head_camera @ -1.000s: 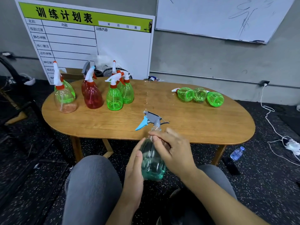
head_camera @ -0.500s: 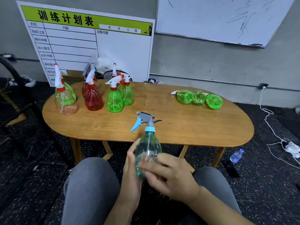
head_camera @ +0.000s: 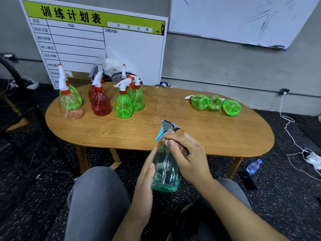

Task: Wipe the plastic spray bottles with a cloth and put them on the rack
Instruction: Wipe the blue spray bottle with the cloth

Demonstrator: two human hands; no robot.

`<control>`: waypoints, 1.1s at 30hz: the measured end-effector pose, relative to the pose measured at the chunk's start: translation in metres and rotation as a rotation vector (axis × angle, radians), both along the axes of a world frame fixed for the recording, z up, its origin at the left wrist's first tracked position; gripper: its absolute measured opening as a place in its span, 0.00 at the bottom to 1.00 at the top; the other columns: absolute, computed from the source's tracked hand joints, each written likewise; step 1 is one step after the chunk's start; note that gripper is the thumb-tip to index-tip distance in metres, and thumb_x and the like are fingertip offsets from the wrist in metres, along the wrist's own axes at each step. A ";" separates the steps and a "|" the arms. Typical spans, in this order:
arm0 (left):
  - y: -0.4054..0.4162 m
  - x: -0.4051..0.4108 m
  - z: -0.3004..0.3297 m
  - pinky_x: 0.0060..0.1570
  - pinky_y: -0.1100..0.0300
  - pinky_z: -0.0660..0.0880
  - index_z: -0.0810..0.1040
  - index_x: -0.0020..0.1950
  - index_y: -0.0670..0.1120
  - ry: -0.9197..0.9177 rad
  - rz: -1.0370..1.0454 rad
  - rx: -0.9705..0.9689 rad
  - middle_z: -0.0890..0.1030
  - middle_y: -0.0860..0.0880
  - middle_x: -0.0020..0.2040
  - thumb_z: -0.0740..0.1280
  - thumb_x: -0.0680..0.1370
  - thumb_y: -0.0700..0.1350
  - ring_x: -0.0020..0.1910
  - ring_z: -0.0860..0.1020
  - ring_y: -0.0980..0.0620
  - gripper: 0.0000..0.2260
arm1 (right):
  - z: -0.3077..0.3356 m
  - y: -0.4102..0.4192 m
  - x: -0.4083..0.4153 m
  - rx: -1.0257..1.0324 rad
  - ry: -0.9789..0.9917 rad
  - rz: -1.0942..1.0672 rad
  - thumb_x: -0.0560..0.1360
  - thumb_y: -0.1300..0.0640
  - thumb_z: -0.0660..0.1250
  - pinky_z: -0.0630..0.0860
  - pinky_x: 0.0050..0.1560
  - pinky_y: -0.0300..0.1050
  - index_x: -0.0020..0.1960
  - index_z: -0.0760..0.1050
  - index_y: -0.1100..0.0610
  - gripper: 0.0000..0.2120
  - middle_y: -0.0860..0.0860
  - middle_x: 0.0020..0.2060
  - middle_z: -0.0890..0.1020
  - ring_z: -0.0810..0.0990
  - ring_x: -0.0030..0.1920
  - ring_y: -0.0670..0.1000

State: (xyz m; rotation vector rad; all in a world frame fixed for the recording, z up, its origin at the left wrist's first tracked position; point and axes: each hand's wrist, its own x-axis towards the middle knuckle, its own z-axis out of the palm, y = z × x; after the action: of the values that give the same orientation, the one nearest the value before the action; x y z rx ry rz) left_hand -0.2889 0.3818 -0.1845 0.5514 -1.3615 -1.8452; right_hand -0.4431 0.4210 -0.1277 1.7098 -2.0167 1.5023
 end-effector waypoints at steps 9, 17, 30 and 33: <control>0.000 0.001 0.001 0.58 0.56 0.83 0.71 0.79 0.55 0.114 0.054 0.157 0.83 0.48 0.68 0.51 0.89 0.48 0.67 0.82 0.46 0.20 | -0.015 0.023 0.037 -0.002 0.452 0.158 0.83 0.52 0.66 0.71 0.35 0.36 0.59 0.86 0.50 0.11 0.45 0.41 0.74 0.73 0.37 0.44; 0.001 0.000 0.012 0.60 0.55 0.80 0.73 0.77 0.53 0.082 0.086 0.137 0.84 0.49 0.68 0.54 0.87 0.49 0.67 0.82 0.49 0.20 | -0.005 0.019 0.023 -0.033 0.589 0.171 0.83 0.51 0.65 0.65 0.38 0.32 0.58 0.87 0.50 0.12 0.45 0.42 0.71 0.70 0.37 0.44; -0.002 0.002 0.002 0.60 0.54 0.80 0.73 0.78 0.54 0.088 0.072 0.178 0.84 0.46 0.67 0.51 0.89 0.47 0.67 0.82 0.44 0.19 | -0.020 0.032 0.040 -0.018 0.551 0.213 0.83 0.52 0.66 0.70 0.37 0.37 0.60 0.86 0.51 0.11 0.45 0.44 0.71 0.73 0.39 0.45; -0.001 0.005 0.007 0.59 0.59 0.81 0.71 0.79 0.52 0.119 0.029 0.213 0.83 0.44 0.68 0.50 0.90 0.47 0.67 0.82 0.44 0.20 | -0.021 0.039 0.037 -0.013 0.666 0.296 0.81 0.52 0.70 0.70 0.35 0.39 0.60 0.86 0.51 0.10 0.46 0.44 0.68 0.71 0.39 0.46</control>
State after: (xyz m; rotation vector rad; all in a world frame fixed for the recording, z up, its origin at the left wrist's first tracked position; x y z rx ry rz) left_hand -0.2843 0.3804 -0.1776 0.5566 -1.0812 -1.9791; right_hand -0.4058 0.4599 -0.1489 2.1884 -1.4523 0.8117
